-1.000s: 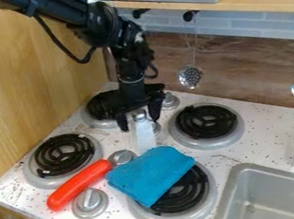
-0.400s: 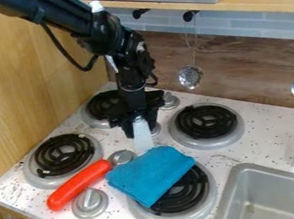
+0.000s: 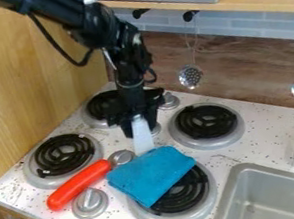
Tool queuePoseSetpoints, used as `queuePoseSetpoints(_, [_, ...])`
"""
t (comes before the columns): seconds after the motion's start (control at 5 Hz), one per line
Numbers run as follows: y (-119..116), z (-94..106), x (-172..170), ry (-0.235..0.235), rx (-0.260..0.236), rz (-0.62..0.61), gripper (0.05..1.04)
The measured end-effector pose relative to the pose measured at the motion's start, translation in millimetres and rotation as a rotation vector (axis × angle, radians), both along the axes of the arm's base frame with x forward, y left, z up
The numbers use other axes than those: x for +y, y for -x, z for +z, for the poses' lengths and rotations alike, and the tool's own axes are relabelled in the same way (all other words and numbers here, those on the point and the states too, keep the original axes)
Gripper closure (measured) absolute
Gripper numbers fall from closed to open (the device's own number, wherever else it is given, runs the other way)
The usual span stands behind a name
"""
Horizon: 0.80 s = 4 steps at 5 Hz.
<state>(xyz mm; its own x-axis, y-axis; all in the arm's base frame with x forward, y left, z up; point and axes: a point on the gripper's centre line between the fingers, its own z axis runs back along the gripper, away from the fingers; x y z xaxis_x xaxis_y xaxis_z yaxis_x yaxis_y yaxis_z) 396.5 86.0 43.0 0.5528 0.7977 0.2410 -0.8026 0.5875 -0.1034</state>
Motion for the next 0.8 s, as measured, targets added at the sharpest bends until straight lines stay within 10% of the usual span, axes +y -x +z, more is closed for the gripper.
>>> queuePoseSetpoints(0.8, [-8,20.7,-104,0.066,0.028,-0.403,0.438])
